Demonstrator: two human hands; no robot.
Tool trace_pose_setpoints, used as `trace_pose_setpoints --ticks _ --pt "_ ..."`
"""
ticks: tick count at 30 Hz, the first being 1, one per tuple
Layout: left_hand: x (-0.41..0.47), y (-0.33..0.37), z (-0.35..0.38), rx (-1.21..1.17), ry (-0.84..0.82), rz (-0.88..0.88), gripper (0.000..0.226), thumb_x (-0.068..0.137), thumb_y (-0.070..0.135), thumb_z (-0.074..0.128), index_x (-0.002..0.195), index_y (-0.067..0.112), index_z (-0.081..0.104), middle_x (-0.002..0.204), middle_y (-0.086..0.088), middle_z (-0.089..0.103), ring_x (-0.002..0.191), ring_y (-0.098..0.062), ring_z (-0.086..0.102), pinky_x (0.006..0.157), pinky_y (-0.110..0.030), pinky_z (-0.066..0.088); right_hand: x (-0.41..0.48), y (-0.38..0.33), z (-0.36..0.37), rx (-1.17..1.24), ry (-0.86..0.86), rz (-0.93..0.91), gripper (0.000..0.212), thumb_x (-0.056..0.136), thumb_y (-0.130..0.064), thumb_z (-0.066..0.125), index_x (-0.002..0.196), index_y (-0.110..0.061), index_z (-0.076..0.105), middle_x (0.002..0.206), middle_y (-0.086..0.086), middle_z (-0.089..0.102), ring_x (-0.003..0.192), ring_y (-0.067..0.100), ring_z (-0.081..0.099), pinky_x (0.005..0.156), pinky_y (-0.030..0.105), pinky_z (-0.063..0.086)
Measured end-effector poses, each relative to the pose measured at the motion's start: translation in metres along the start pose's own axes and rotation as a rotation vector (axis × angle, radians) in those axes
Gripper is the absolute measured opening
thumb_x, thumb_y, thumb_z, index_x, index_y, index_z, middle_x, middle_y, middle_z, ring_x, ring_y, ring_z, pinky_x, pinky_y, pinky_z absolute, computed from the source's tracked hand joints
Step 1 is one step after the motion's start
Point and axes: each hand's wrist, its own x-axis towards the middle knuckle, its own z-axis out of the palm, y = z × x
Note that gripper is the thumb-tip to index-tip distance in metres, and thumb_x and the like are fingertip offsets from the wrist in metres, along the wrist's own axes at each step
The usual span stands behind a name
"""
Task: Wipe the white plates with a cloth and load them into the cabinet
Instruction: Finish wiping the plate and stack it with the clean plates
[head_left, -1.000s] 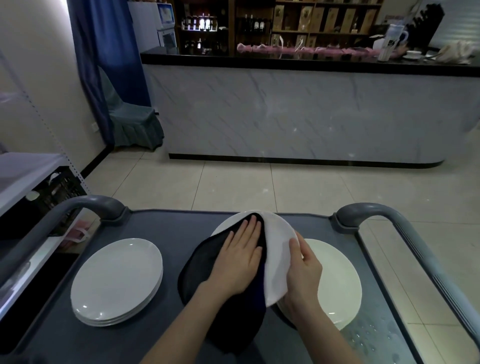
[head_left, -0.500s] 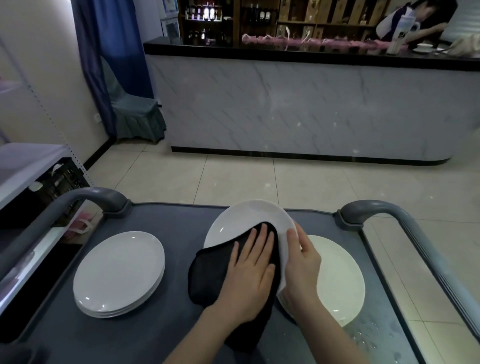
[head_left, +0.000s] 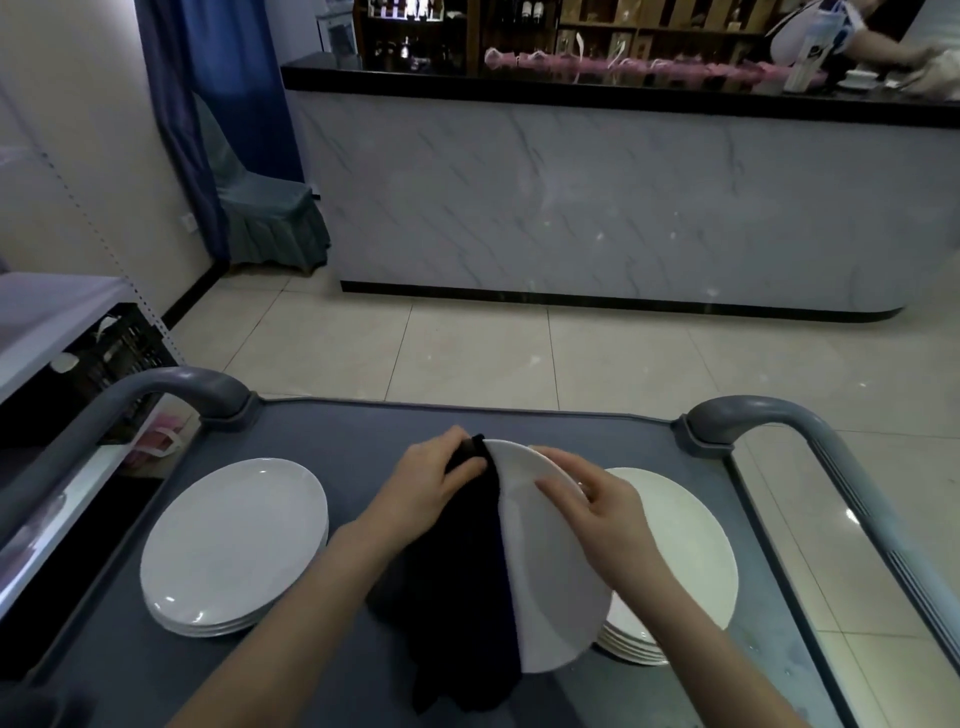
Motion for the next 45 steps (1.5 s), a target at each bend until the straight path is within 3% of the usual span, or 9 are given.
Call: trace_pose_setpoints --ticks 4,9,15,20,24,32,35,40,45 --pt "0.004 0.002 -0.008 -0.057 -0.023 0.057 0.035 0.089 0.022 0.07 0.067 0.039 0.049 0.059 0.018 0.055 0.058 0.006 0.049 0.058 -0.012 0.035 0.019 0.0 -0.008 -0.206 -0.095 -0.025 0.009 0.093 -0.029 0.064 0.096 -0.037 0.069 0.09 -0.025 0.07 0.088 -0.006 0.062 0.074 0.012 0.045" --pt "0.0 -0.001 -0.001 -0.142 -0.032 0.086 0.027 0.084 0.021 0.076 0.071 0.037 0.059 0.058 0.019 0.055 0.057 0.003 0.048 0.057 -0.013 0.035 0.033 -0.002 -0.004 -0.285 -0.248 -0.099 0.011 0.095 -0.034 0.06 0.093 -0.041 0.069 0.088 -0.028 0.068 0.086 -0.004 0.063 0.073 0.009 0.042" --pt "-0.011 -0.018 0.007 -0.256 0.248 -0.146 0.025 0.087 0.018 0.07 0.067 0.013 0.057 0.056 0.011 0.048 0.053 0.0 0.039 0.052 -0.02 0.031 0.029 0.001 0.0 -0.096 -0.074 -0.084 0.018 0.096 -0.026 0.061 0.096 -0.041 0.072 0.097 -0.03 0.07 0.095 -0.007 0.064 0.078 0.007 0.043" --pt "-0.03 -0.033 0.018 -0.497 0.386 -0.378 0.037 0.096 0.017 0.059 0.062 0.016 0.044 0.058 0.004 0.039 0.056 -0.009 0.031 0.055 -0.03 0.024 0.016 0.007 0.004 0.142 0.195 0.053 0.023 0.096 -0.025 0.06 0.09 -0.042 0.074 0.093 -0.023 0.073 0.087 -0.006 0.064 0.068 0.005 0.044" --pt "-0.028 -0.035 0.007 -0.395 0.318 -0.34 0.037 0.093 0.016 0.062 0.06 0.012 0.046 0.055 0.008 0.041 0.054 -0.007 0.032 0.053 -0.029 0.026 0.01 0.009 0.004 0.11 0.159 0.07 0.023 0.097 -0.025 0.058 0.093 -0.042 0.074 0.092 -0.021 0.072 0.085 -0.004 0.063 0.066 0.005 0.043" --pt "-0.007 -0.011 -0.011 -0.13 -0.006 -0.038 0.04 0.086 0.015 0.071 0.057 0.031 0.048 0.049 0.016 0.046 0.051 0.001 0.041 0.051 -0.016 0.03 0.022 -0.01 0.001 -0.153 -0.198 -0.113 0.017 0.096 -0.026 0.061 0.097 -0.039 0.072 0.092 -0.026 0.072 0.089 -0.006 0.065 0.077 0.012 0.045" --pt "-0.015 -0.013 -0.006 -0.318 0.138 -0.159 0.033 0.088 0.013 0.068 0.06 0.021 0.054 0.052 0.016 0.045 0.051 0.0 0.037 0.051 -0.02 0.029 0.023 -0.013 -0.006 -0.06 -0.12 -0.105 0.017 0.096 -0.024 0.061 0.1 -0.034 0.074 0.097 -0.025 0.072 0.093 -0.006 0.065 0.078 0.009 0.045" --pt "-0.036 -0.014 0.013 -0.579 0.458 -0.455 0.034 0.095 0.027 0.06 0.064 0.016 0.053 0.06 0.003 0.05 0.058 -0.01 0.039 0.055 -0.027 0.031 0.004 -0.007 0.003 0.209 0.274 0.02 0.022 0.097 -0.027 0.059 0.095 -0.043 0.074 0.095 -0.02 0.073 0.085 -0.004 0.065 0.068 0.01 0.048" --pt "-0.048 -0.012 0.008 -0.516 0.459 -0.381 0.035 0.094 0.023 0.061 0.063 0.012 0.05 0.056 0.005 0.047 0.057 -0.01 0.038 0.051 -0.026 0.029 0.001 0.001 -0.011 0.073 0.065 0.065 0.005 0.094 -0.038 0.062 0.097 -0.041 0.063 0.091 -0.016 0.07 0.081 0.005 0.065 0.068 0.024 0.048"
